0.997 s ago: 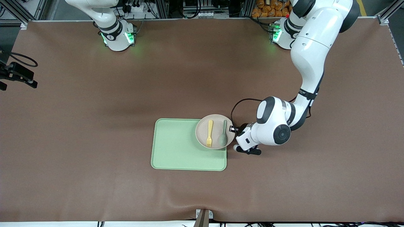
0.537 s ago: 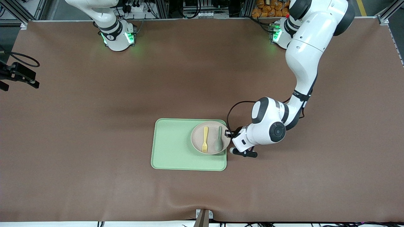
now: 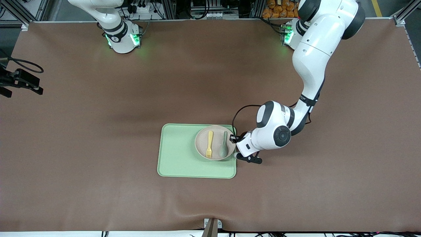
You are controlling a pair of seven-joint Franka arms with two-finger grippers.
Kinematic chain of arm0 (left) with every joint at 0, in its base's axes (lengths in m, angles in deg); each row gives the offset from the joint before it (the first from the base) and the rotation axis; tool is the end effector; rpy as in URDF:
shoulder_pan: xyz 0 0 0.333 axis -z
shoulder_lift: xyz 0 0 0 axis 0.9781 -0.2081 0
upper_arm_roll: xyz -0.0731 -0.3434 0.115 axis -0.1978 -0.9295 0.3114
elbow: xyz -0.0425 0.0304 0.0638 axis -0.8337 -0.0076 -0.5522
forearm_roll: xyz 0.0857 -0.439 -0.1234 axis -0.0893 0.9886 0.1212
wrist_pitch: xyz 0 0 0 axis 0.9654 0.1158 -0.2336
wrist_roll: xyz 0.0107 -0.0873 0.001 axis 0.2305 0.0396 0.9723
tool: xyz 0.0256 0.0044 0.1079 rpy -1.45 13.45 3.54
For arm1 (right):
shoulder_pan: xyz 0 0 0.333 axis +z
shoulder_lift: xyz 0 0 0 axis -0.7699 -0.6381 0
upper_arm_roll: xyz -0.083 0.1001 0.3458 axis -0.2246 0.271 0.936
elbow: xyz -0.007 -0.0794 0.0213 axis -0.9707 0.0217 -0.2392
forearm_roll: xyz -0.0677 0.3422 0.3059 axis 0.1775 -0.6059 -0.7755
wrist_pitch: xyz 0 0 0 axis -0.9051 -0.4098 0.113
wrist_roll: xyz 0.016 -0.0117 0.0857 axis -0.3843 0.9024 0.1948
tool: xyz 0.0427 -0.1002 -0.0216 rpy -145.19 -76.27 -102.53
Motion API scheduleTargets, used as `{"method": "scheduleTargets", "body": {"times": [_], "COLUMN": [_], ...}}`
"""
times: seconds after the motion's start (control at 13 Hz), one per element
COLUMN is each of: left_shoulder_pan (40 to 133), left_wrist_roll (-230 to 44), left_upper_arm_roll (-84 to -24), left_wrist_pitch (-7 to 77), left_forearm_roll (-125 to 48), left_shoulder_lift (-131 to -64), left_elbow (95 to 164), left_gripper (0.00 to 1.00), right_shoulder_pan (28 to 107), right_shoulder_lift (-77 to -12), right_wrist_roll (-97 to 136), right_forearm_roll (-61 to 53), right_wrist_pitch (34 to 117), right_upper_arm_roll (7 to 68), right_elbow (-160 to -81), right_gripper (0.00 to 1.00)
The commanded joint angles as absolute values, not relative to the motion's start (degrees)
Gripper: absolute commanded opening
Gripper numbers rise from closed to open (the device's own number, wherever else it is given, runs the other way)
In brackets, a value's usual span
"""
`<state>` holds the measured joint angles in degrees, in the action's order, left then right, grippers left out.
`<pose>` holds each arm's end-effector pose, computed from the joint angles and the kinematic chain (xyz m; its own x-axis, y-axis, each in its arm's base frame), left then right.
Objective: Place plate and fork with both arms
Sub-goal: 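Slide the plate with the left gripper onto the green tray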
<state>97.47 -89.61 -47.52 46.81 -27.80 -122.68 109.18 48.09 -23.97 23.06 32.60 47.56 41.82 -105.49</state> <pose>0.7240 -0.4114 0.1763 0.9718 -0.2204 -0.0841 -0.1687 -0.8985 0.4052 0.6437 -0.0362 0.6904 0.9958 0.0916 0.0046 0.0915 -0.9958 0.0023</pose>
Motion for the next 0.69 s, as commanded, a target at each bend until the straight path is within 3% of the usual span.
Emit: {"method": "scheduleTargets", "body": {"times": [0.0,0.54,0.61], "left_shoulder_pan": [98.0,98.0,98.0], "left_wrist_roll": [-87.9,-89.0,-89.1], "left_upper_arm_roll": [-47.2,-47.1,-47.2], "left_wrist_pitch": [47.9,50.4,50.5], "left_forearm_roll": [-26.7,-26.5,-26.5], "left_shoulder_lift": [-124.2,-124.8,-124.8], "left_elbow": [107.4,107.5,107.5], "left_gripper": [0.0,0.01,0.07], "right_shoulder_pan": [46.9,47.2,47.2], "right_shoulder_lift": [-24.9,-27.1,-27.2], "right_wrist_roll": [23.8,24.0,24.0], "right_forearm_roll": [31.8,30.2,30.2], "right_wrist_pitch": [47.8,47.7,48.0], "right_upper_arm_roll": [42.5,42.5,42.5], "right_elbow": [-105.2,-105.3,-105.3], "right_gripper": [1.0,1.0,1.0]}}
